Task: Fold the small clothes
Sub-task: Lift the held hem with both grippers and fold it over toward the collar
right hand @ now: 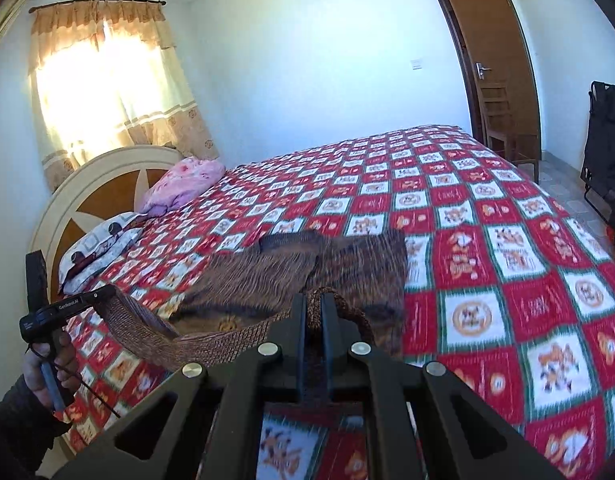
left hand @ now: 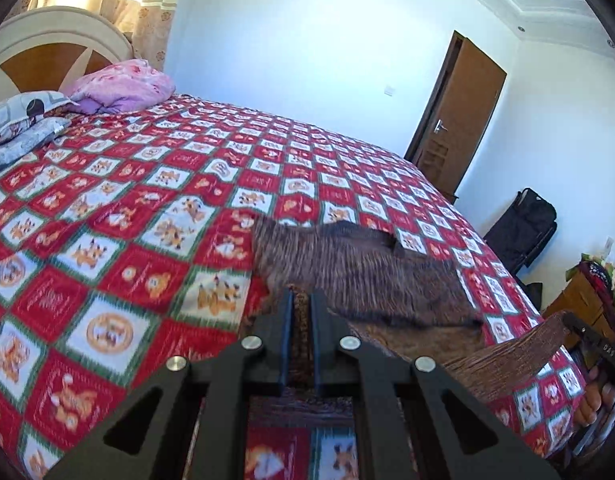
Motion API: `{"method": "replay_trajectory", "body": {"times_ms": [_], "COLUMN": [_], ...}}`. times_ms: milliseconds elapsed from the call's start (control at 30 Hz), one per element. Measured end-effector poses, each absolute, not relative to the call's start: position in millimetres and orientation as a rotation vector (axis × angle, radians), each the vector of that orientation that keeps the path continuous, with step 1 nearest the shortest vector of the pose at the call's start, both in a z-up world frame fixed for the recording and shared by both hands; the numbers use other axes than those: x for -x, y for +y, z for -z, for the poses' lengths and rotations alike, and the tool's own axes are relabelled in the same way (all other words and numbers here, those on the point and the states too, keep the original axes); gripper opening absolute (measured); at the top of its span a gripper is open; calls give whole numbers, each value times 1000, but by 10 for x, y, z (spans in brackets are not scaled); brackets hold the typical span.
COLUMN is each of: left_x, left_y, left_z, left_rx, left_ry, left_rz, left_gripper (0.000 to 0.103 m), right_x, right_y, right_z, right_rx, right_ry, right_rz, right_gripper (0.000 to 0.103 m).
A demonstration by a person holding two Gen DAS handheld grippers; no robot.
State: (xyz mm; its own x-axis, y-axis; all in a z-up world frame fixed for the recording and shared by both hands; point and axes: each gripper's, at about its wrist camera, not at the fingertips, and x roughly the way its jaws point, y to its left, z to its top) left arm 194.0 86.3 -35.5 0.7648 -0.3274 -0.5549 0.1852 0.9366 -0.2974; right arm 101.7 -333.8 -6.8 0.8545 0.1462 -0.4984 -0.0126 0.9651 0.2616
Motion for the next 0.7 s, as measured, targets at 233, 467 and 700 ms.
{"method": "replay_trajectory", "body": {"times_ms": [233, 467, 700], "left_x": [-2366, -2848, -3142], "left_y": [785, 619, 578], "left_z": [342, 388, 783], "left_rx": [245, 254, 263], "left_ry": [656, 686, 779], "left_rz": [260, 249, 228], "left_gripper": [9, 9, 9], "right_x": [-1539, -2020, -2270], "right_y": [-3461, -3586, -3526], "right_z": [-6, -19, 484], "right_rx": [-253, -251, -94], "right_ry": [554, 562, 745], "right_rz": [-50, -9, -63], "right_gripper": [6, 2, 3]}}
